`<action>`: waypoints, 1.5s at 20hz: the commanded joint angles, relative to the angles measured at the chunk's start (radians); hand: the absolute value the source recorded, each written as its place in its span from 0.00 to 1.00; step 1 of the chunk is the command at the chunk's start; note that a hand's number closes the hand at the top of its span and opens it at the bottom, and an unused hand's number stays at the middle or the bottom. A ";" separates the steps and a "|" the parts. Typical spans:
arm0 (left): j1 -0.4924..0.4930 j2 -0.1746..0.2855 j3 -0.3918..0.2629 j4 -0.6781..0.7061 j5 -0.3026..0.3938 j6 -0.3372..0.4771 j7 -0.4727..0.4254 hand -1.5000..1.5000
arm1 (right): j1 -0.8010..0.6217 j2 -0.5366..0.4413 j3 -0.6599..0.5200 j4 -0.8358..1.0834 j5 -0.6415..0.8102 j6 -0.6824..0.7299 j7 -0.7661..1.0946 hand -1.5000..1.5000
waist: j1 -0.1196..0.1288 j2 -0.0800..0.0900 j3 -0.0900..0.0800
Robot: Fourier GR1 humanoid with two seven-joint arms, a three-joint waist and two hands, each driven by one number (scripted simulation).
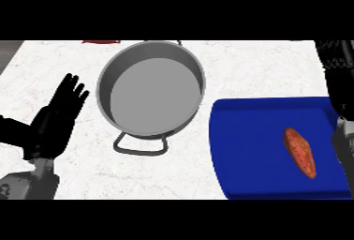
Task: Pick the sweet potato from the tray and place it in the pot
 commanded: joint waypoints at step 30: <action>0.150 0.148 0.003 0.155 -0.367 -0.011 -0.114 0.50 | 0.420 -0.485 -0.036 -0.111 0.160 0.369 0.434 0.00 | 0.015 0.006 -0.003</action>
